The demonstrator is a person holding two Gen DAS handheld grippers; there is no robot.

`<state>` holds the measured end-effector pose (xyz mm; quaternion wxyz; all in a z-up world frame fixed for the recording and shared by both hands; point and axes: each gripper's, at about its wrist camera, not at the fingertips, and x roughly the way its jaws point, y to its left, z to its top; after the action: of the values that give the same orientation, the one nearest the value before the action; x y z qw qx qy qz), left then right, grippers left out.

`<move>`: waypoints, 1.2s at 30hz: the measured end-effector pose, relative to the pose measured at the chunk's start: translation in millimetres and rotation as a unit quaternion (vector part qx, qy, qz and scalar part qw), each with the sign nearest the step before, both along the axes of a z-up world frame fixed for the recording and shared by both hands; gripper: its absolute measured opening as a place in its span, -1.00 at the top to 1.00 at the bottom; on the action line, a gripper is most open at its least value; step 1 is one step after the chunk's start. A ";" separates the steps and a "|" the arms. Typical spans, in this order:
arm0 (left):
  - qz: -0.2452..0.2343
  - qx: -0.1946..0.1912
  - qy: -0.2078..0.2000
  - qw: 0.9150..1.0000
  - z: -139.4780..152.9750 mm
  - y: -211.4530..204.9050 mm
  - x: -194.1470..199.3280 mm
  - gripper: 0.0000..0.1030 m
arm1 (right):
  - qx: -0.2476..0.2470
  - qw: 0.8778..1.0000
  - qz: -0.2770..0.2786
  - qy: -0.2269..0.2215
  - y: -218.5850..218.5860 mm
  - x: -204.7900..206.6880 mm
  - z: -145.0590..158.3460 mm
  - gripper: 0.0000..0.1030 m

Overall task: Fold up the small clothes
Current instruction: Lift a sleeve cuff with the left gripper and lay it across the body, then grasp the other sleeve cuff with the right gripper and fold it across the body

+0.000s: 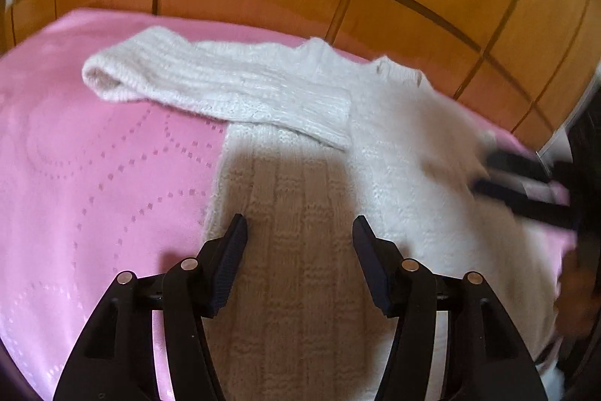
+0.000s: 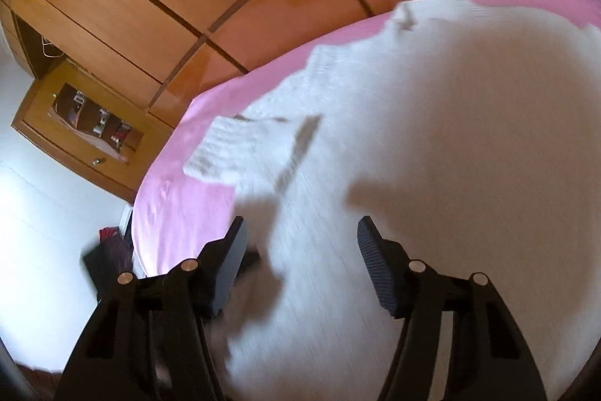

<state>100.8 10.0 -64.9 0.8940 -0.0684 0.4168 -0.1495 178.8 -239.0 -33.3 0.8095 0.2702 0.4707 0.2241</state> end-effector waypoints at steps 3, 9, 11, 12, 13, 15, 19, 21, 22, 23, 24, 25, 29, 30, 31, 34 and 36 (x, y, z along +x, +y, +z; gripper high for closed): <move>0.000 0.018 -0.007 1.000 -1.1 -3.7 -0.7 -0.12 | -0.008 1.000 0.018 0.017 19.9 36.7 -7.1 -0.16; 0.002 0.020 -0.015 1.000 -4.8 -3.8 -0.6 -0.16 | -0.011 0.998 0.025 0.054 34.7 83.3 -28.2 -0.14; 0.001 0.021 -0.016 1.000 -5.9 -4.7 0.2 -0.19 | -0.015 0.998 0.026 0.059 38.5 91.1 -31.0 -0.13; 0.001 0.021 -0.017 1.000 -6.0 -5.3 0.4 -0.21 | -0.015 0.998 0.025 0.059 40.2 92.8 -31.8 -0.09; 0.000 0.021 -0.018 1.000 -6.5 -5.4 0.6 -0.24 | -0.014 0.998 0.024 0.061 39.9 94.3 -33.1 -0.05; -0.002 0.020 -0.020 1.000 -7.5 -6.4 1.5 -0.27 | -0.013 0.998 0.026 0.063 44.3 97.6 -34.9 0.16; -0.008 0.024 -0.026 0.999 -8.8 -7.5 -0.3 -0.35 | -0.027 0.997 0.036 0.066 56.9 103.7 -36.5 0.81; -0.009 0.022 -0.028 0.999 -9.4 -6.5 -1.1 -0.35 | -0.044 0.997 0.037 0.045 63.4 105.6 -25.3 0.87; -0.009 0.019 -0.028 0.999 -9.5 -5.7 -1.3 -0.35 | -0.052 0.997 0.038 0.030 65.3 104.4 -16.0 0.87; -0.009 0.018 -0.028 0.999 -9.7 -5.3 -1.5 -0.35 | -0.060 0.997 0.037 0.015 65.5 104.0 -6.2 0.88; -0.009 0.017 -0.028 0.999 -9.9 -5.2 -1.7 -0.35 | -0.070 0.997 0.032 -0.006 62.9 102.4 8.5 0.88; -0.009 0.018 -0.029 0.999 -9.8 -5.5 -1.9 -0.35 | -0.074 0.997 0.024 -0.028 57.2 100.9 23.2 0.89; -0.009 0.018 -0.031 0.999 -9.9 -3.9 -5.2 -0.35 | -0.084 0.993 -0.015 -0.085 21.4 95.1 70.7 0.89; -0.008 0.019 -0.032 0.999 -9.9 -4.0 -5.2 -0.35 | -0.090 0.991 -0.025 -0.094 12.5 93.1 79.1 0.89; -0.008 0.020 -0.032 0.999 -10.0 -4.1 -5.5 -0.35 | -0.097 0.989 -0.038 -0.105 -0.5 91.2 88.5 0.89; -0.009 0.021 -0.033 0.999 -10.7 -4.8 -6.0 -0.35 | -0.113 0.984 -0.077 -0.111 -34.2 85.8 100.0 0.89; -0.009 0.022 -0.033 0.999 -10.9 -5.1 -6.0 -0.35 | -0.115 0.982 -0.104 -0.106 -58.4 79.6 99.0 0.89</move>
<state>94.8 4.9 -75.8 0.9069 -0.0402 0.3913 -0.1508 258.3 -297.4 65.7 0.8992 0.1970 0.3747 0.1105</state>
